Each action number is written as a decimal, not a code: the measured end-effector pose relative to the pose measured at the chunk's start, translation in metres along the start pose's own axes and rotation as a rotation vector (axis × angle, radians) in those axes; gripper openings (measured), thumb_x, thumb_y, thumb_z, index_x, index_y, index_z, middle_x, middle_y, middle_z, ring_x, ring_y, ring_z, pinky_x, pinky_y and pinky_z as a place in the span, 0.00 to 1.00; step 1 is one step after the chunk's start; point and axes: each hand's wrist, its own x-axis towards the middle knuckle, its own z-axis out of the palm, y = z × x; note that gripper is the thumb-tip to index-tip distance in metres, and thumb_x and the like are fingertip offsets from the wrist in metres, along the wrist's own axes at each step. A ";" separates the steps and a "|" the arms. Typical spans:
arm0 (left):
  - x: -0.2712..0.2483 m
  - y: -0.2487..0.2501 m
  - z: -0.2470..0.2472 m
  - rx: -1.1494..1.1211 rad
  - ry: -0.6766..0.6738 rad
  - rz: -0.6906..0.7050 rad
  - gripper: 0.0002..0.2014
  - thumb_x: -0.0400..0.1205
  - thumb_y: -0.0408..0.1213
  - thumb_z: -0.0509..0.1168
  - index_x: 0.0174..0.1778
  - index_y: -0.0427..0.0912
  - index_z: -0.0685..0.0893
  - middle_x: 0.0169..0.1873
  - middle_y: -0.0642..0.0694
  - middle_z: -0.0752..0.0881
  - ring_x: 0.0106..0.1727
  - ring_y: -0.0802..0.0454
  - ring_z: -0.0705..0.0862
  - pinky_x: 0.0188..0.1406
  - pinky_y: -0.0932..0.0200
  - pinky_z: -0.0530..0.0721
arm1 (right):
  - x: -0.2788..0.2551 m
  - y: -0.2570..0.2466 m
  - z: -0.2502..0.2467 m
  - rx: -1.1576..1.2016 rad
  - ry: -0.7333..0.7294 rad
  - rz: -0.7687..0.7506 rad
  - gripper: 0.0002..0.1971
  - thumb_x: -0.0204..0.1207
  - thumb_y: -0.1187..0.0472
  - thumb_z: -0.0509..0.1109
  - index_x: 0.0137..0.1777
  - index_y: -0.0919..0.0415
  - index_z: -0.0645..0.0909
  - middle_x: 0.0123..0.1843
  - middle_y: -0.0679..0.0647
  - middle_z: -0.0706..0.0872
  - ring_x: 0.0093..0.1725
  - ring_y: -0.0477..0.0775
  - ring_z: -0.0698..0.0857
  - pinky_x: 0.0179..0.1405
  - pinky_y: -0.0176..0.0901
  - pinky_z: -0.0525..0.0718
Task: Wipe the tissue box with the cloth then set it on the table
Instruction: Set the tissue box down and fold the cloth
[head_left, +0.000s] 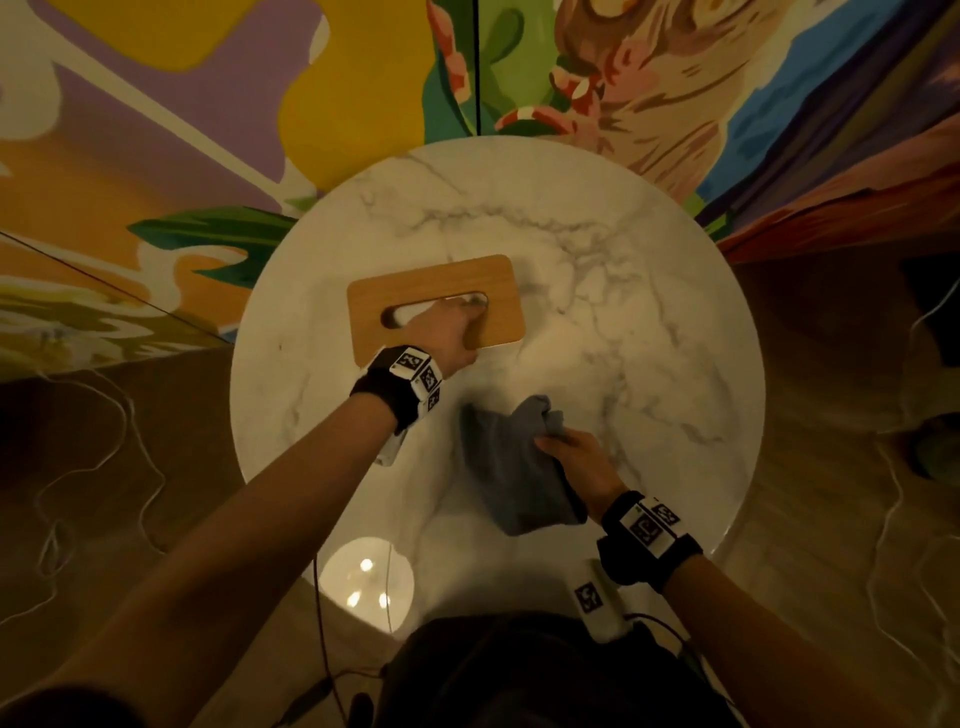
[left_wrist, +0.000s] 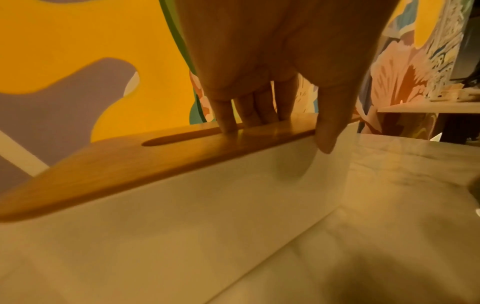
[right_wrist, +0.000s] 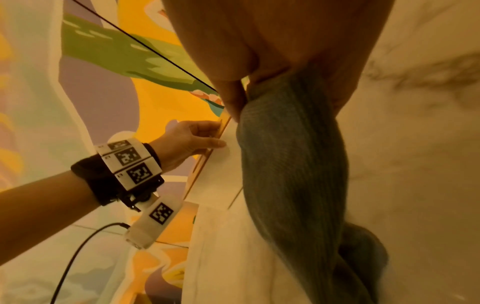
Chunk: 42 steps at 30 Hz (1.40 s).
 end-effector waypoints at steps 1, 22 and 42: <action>-0.007 -0.002 0.001 -0.054 0.044 0.016 0.34 0.74 0.40 0.70 0.76 0.47 0.66 0.73 0.41 0.73 0.72 0.40 0.72 0.69 0.42 0.74 | -0.002 0.005 0.001 -0.077 -0.050 -0.003 0.12 0.77 0.60 0.65 0.54 0.67 0.83 0.52 0.66 0.88 0.53 0.64 0.85 0.52 0.52 0.82; -0.219 -0.085 0.105 -1.414 0.066 -0.323 0.29 0.57 0.43 0.79 0.50 0.32 0.82 0.45 0.39 0.88 0.51 0.42 0.86 0.51 0.52 0.85 | -0.037 -0.005 0.061 -0.293 -0.301 -0.314 0.06 0.76 0.65 0.66 0.39 0.61 0.82 0.39 0.59 0.86 0.43 0.59 0.85 0.43 0.51 0.83; -0.224 -0.089 0.169 -0.857 0.063 -0.714 0.22 0.70 0.45 0.73 0.58 0.46 0.79 0.53 0.37 0.87 0.52 0.35 0.85 0.51 0.43 0.86 | -0.030 0.046 0.118 -0.746 -0.379 -0.161 0.13 0.73 0.65 0.64 0.56 0.59 0.85 0.57 0.61 0.89 0.57 0.58 0.86 0.60 0.49 0.83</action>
